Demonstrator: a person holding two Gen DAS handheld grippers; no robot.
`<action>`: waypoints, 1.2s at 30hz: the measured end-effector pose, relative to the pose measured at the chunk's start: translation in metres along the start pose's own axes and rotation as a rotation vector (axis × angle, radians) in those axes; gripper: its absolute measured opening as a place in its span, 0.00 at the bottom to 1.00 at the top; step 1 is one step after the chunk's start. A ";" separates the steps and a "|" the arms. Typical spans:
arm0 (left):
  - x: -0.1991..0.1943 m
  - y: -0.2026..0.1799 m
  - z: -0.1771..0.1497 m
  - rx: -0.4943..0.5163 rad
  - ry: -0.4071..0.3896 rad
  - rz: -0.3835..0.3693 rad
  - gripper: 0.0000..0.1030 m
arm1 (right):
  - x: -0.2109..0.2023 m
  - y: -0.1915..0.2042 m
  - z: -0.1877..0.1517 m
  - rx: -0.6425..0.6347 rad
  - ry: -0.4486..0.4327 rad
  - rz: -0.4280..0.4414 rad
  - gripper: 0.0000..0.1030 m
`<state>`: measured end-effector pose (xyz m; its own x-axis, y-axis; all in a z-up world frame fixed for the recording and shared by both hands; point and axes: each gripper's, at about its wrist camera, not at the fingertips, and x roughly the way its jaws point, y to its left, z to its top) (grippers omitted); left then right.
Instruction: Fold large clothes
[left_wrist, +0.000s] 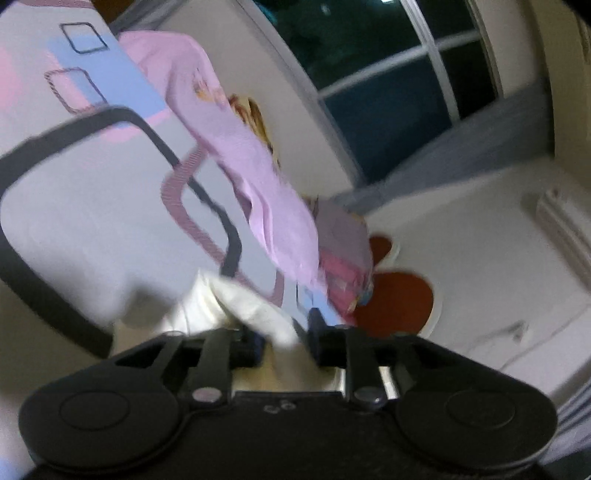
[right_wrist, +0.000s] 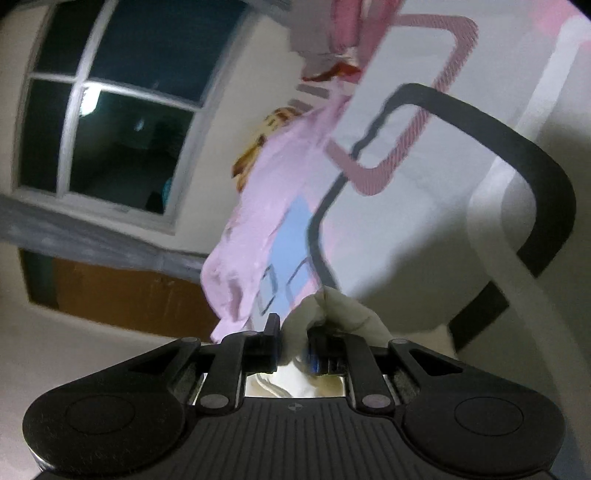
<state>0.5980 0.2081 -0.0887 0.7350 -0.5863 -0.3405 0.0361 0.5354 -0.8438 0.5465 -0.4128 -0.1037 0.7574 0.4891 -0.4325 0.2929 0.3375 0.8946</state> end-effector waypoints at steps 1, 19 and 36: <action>-0.005 0.004 0.005 -0.015 -0.037 0.004 0.49 | -0.005 -0.003 0.002 -0.005 -0.047 0.004 0.53; 0.121 -0.094 -0.068 0.797 0.139 0.441 0.75 | 0.127 0.087 -0.125 -1.042 0.060 -0.403 0.68; 0.020 -0.083 -0.075 0.684 0.019 0.355 0.92 | 0.012 0.084 -0.131 -0.953 -0.018 -0.318 0.70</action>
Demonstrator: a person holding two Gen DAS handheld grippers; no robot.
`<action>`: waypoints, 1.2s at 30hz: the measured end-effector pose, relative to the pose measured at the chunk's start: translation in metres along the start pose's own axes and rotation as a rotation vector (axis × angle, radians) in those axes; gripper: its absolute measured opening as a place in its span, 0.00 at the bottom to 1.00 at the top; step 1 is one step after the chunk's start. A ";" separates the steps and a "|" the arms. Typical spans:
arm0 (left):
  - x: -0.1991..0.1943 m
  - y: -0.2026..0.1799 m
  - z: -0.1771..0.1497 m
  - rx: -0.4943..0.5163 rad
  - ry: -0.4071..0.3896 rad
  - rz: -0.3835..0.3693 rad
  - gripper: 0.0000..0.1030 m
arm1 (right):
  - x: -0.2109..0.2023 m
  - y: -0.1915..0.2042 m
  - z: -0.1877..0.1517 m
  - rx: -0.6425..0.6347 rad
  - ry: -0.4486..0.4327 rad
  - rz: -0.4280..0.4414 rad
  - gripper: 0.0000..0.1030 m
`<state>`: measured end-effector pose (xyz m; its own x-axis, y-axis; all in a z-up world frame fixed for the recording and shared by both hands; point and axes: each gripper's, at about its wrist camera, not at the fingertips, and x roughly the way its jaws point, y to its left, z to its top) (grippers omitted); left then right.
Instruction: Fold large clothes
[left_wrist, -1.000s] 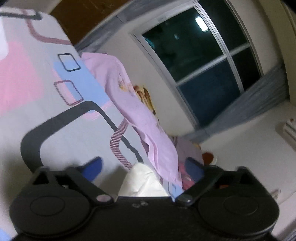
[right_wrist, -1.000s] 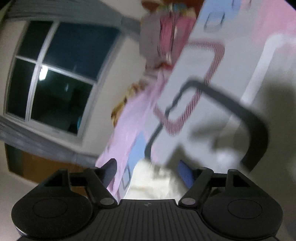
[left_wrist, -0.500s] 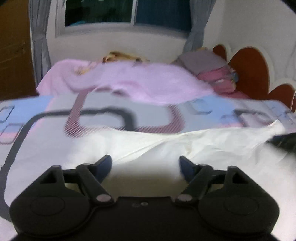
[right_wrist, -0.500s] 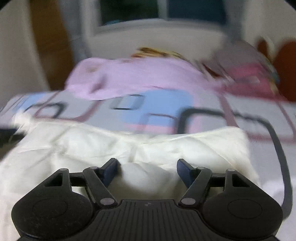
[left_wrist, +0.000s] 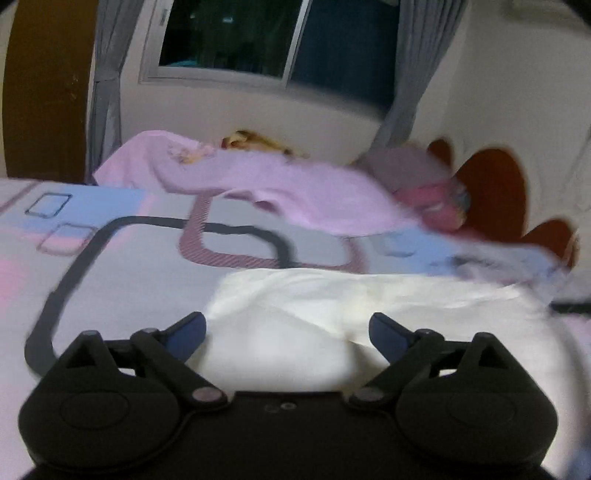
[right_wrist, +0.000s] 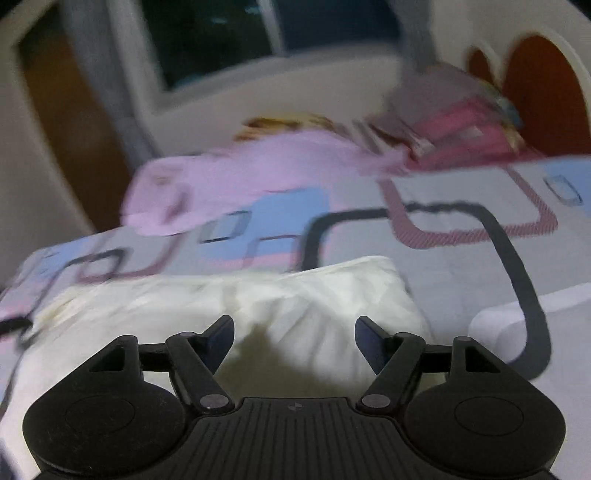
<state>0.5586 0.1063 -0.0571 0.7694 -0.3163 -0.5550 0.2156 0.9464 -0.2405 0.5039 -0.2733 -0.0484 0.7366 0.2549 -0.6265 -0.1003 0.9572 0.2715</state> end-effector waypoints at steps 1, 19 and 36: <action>-0.008 -0.012 -0.005 -0.003 -0.012 -0.025 0.92 | -0.007 0.009 -0.008 -0.026 -0.005 0.022 0.70; -0.090 -0.036 -0.079 -0.013 0.005 0.114 0.99 | -0.101 -0.048 -0.081 0.333 -0.034 0.012 0.70; -0.082 0.046 -0.155 -0.822 -0.083 -0.089 0.81 | -0.059 -0.087 -0.159 1.041 -0.104 0.205 0.71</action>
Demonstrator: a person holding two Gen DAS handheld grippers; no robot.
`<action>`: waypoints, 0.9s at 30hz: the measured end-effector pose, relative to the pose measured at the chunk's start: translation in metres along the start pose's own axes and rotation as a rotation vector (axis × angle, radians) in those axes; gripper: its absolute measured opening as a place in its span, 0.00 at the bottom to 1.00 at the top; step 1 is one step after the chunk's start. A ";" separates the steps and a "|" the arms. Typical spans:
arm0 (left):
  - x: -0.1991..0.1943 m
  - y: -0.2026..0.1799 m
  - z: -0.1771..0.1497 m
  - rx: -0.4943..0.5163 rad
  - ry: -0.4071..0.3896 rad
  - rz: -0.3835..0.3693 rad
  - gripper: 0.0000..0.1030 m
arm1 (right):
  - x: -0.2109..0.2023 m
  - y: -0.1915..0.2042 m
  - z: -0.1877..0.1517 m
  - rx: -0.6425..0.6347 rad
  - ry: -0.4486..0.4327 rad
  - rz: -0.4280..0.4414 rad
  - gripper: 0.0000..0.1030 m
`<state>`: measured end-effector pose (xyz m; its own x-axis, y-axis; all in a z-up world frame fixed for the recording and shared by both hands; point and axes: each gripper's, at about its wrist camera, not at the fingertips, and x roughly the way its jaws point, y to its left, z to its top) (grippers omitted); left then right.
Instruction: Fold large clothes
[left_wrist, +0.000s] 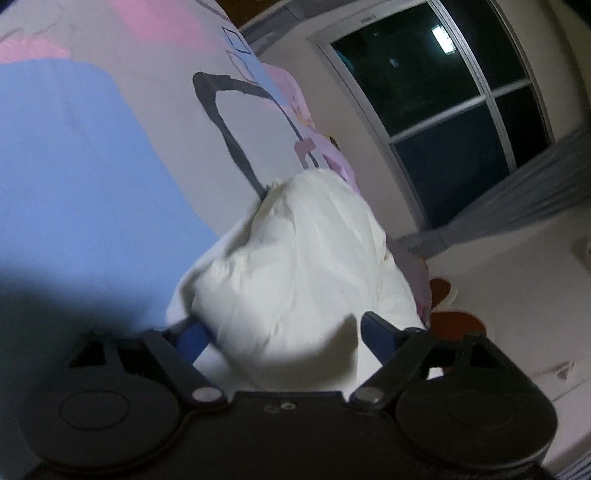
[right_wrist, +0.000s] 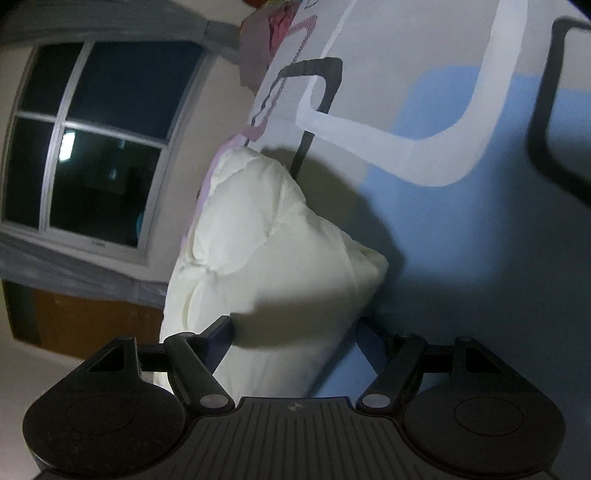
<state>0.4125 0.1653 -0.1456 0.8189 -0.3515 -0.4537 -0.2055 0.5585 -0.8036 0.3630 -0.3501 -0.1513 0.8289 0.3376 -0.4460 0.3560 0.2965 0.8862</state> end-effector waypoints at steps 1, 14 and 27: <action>0.003 0.000 0.002 -0.006 0.001 -0.002 0.80 | 0.003 0.000 0.001 0.015 -0.009 0.007 0.71; 0.013 -0.004 0.007 0.026 0.053 -0.070 0.22 | -0.015 0.017 -0.002 -0.120 -0.017 -0.002 0.26; -0.079 0.006 -0.049 0.050 0.061 -0.070 0.22 | -0.104 -0.008 -0.040 -0.158 0.009 -0.016 0.26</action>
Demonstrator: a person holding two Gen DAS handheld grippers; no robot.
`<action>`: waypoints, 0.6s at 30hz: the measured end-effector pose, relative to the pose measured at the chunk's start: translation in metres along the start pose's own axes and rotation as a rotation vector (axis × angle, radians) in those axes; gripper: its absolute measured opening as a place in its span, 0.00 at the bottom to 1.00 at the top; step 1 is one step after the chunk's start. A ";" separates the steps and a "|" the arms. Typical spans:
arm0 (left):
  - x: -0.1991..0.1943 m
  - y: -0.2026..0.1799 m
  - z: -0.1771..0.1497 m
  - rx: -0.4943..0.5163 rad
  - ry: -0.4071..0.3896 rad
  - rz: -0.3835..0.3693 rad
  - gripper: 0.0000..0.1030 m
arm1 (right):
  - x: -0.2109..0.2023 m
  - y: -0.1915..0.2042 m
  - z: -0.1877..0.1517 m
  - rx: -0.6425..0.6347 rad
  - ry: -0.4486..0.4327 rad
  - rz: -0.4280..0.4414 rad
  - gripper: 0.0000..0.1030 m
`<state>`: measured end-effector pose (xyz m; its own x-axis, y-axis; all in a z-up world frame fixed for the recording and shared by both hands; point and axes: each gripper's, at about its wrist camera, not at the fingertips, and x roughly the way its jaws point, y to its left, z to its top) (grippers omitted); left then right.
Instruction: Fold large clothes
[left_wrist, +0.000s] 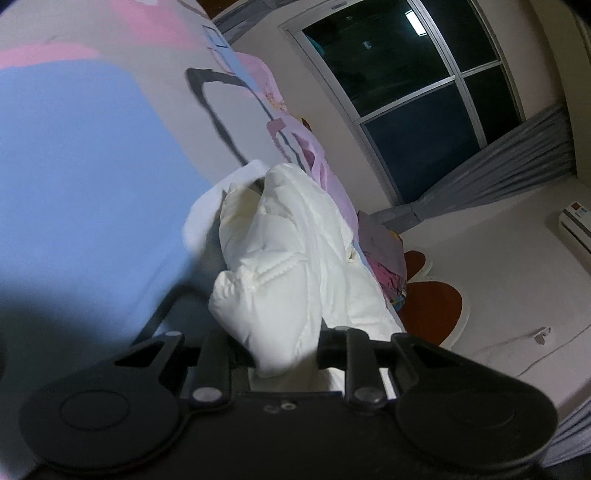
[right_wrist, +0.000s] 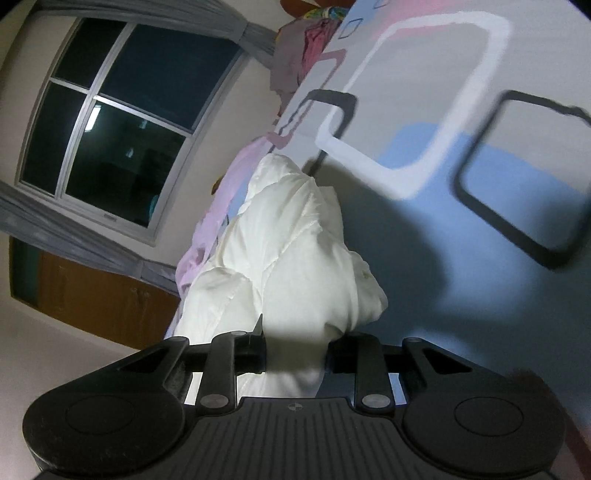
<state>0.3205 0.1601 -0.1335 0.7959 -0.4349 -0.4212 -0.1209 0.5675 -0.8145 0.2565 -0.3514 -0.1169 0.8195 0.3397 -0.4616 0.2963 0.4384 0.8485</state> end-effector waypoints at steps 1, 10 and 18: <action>-0.008 0.002 -0.006 -0.007 -0.001 0.000 0.22 | -0.009 -0.003 -0.005 0.005 0.003 -0.002 0.26; -0.065 0.032 -0.055 -0.045 0.002 0.017 0.22 | -0.067 -0.038 -0.047 0.018 0.036 -0.016 0.26; -0.088 0.033 -0.067 -0.082 -0.081 0.071 0.79 | -0.095 -0.045 -0.038 -0.026 -0.031 -0.111 0.60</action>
<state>0.2067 0.1701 -0.1497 0.8282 -0.3361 -0.4485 -0.2241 0.5348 -0.8147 0.1467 -0.3719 -0.1215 0.7973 0.2616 -0.5439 0.3739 0.4933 0.7854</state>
